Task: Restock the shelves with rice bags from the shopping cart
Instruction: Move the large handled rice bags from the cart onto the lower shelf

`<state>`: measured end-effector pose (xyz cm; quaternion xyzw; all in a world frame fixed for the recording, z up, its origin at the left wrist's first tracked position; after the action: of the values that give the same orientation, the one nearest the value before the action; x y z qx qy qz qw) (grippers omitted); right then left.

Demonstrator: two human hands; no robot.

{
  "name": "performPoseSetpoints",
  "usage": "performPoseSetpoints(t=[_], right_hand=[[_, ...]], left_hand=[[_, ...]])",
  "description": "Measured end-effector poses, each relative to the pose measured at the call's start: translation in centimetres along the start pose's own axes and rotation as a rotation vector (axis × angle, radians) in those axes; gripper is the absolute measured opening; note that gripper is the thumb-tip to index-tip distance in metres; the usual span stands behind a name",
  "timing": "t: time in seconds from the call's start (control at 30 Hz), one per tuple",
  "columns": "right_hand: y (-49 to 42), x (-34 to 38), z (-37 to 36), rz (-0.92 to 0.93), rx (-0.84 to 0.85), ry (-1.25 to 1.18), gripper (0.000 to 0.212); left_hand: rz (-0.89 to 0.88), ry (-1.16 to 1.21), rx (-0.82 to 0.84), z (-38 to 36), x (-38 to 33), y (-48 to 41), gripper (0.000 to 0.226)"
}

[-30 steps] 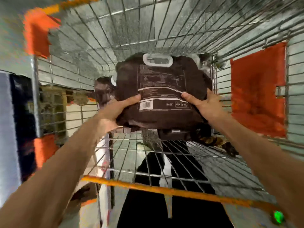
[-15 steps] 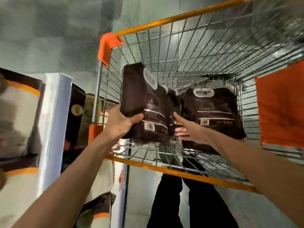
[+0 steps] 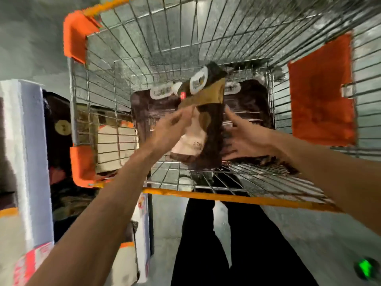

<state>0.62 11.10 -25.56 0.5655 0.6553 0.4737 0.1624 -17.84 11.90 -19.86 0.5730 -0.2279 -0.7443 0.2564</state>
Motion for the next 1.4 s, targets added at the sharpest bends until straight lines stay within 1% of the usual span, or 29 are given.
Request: performPoseSetpoints(t=[0.07, 0.13, 0.17, 0.2, 0.27, 0.3, 0.33, 0.37, 0.4, 0.43, 0.5, 0.6, 0.63, 0.67, 0.7, 0.77, 0.8, 0.83, 0.9, 0.93, 0.97, 1.07, 1.1, 1.17, 1.2, 1.23, 1.27, 1.3, 1.4], right_hand=[[1.4, -0.2, 1.7, 0.043, -0.103, -0.013, 0.072], [2.2, -0.6, 4.1, 0.080, -0.248, -0.055, 0.058], [2.2, -1.0, 5.8, 0.090, -0.328, -0.078, 0.057], [2.0, -1.2, 6.8, 0.093, -0.398, -0.098, 0.062], [1.7, -1.7, 8.8, 0.084, -0.616, -0.116, 0.080], [1.5, -1.8, 9.2, 0.086, -0.695, -0.112, 0.084], [1.0, -1.9, 9.5, 0.100, -0.735, -0.103, 0.071], [0.9, -1.7, 9.4, 0.118, -0.759, -0.110, 0.048], [0.6, -1.9, 9.6, 0.143, -0.767, -0.120, 0.033], [0.5, -1.8, 9.7, 0.157, -0.783, -0.130, 0.026], [0.4, -1.6, 10.3, 0.154, -0.790, -0.116, 0.026], [-0.1, -1.4, 11.0, 0.150, -0.771, -0.110, 0.039], [-0.3, -1.4, 11.3, 0.147, -0.768, -0.112, 0.044], [-0.5, -1.4, 11.6, 0.155, -0.759, -0.110, 0.045], [-0.9, -1.4, 11.9, 0.154, -0.751, -0.112, 0.046], [-1.3, -1.4, 12.5, 0.137, -0.747, -0.123, 0.044], [-1.7, -1.5, 12.8, 0.125, -0.733, -0.133, 0.045], [-1.9, -1.5, 13.0, 0.111, -0.725, -0.136, 0.047], [-2.2, -1.8, 13.4, 0.085, -0.712, -0.140, 0.048], [-2.3, -1.8, 13.4, 0.080, -0.701, -0.150, 0.046], [-2.2, -1.8, 13.1, 0.074, -0.679, -0.166, 0.043], [-2.0, -1.9, 12.6, 0.050, -0.620, -0.213, 0.047], [-1.7, -1.7, 12.1, 0.054, -0.600, -0.223, 0.052], [-1.2, -1.0, 11.2, 0.074, -0.569, -0.207, 0.073], [-0.8, -0.3, 10.7, 0.088, -0.572, -0.206, 0.081], [-0.2, 0.6, 10.0, 0.105, -0.567, -0.202, 0.084], [0.0, 1.4, 9.5, 0.118, -0.557, -0.206, 0.084], [0.4, 2.8, 8.5, 0.132, -0.531, -0.196, 0.085], [1.4, 6.9, 4.8, 0.198, -0.440, -0.108, 0.089]], left_hand=[[0.010, -0.130, 0.054, -1.4, 1.0, -1.7, 0.041], [0.055, -0.253, 0.029, -1.5, 2.7, -3.4, 0.044], [0.107, -0.292, 0.003, -1.5, 3.8, -4.1, 0.043], [0.174, -0.309, -0.035, -0.9, 4.9, -4.6, 0.041], [0.304, -0.280, -0.094, -0.1, 6.9, -5.3, 0.037], [0.341, -0.283, -0.088, 0.3, 7.6, -5.3, 0.038], [0.370, -0.306, -0.040, 0.2, 8.0, -5.2, 0.045], [0.404, -0.308, 0.025, -0.1, 8.4, -5.1, 0.052], [0.449, -0.246, 0.084, -0.7, 8.6, -4.7, 0.054], [0.498, -0.159, 0.130, -1.5, 8.6, -4.4, 0.049], [0.547, -0.081, 0.144, -2.6, 8.5, -4.4, 0.040], [0.596, -0.053, 0.132, -3.0, 9.1, -4.9, 0.063], [0.619, -0.007, 0.148, -3.1, 9.6, -4.9, 0.064], [0.639, 0.029, 0.170, -3.2, 9.9, -5.0, 0.062], [0.666, 0.066, 0.187, -3.3, 10.2, -5.0, 0.067], [0.693, 0.163, 0.225, -3.7, 11.0, -5.4, 0.087], [0.705, 0.224, 0.241, -4.0, 11.4, -5.6, 0.089], [0.702, 0.290, 0.248, -4.3, 11.6, -6.0, 0.082], [0.701, 0.378, 0.250, -4.9, 11.8, -6.3, 0.047], [0.711, 0.393, 0.241, -5.1, 11.3, -6.0, 0.033], [0.719, 0.391, 0.230, -5.1, 11.1, -5.9, 0.030], [0.736, 0.239, 0.202, -4.6, 9.3, -5.0, 0.041], [0.734, 0.180, 0.204, -4.4, 8.7, -4.8, 0.040], [0.652, 0.085, 0.151, -3.6, 6.7, -4.1, 0.038], [0.594, 0.090, 0.110, -3.0, 5.7, -3.9, 0.046], [0.559, 0.083, 0.036, -2.1, 4.7, -3.0, 0.054], [0.534, 0.093, -0.025, -1.3, 3.9, -2.1, 0.056], [0.507, 0.065, -0.115, 0.2, 2.6, -1.0, 0.054], [0.356, 0.106, -0.213, 3.8, -1.3, 2.3, 0.041]])
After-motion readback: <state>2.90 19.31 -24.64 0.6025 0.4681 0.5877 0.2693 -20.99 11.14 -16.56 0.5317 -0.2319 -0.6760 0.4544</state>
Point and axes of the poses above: each hand's wrist, its own y-axis away from the middle knuckle, its own z-axis out of the back of the hand, x = y × z, the point moved 7 cm from there along -y, towards the middle knuckle, and after that the axes turned 4 degrees about -x, right-handed, at the moved point
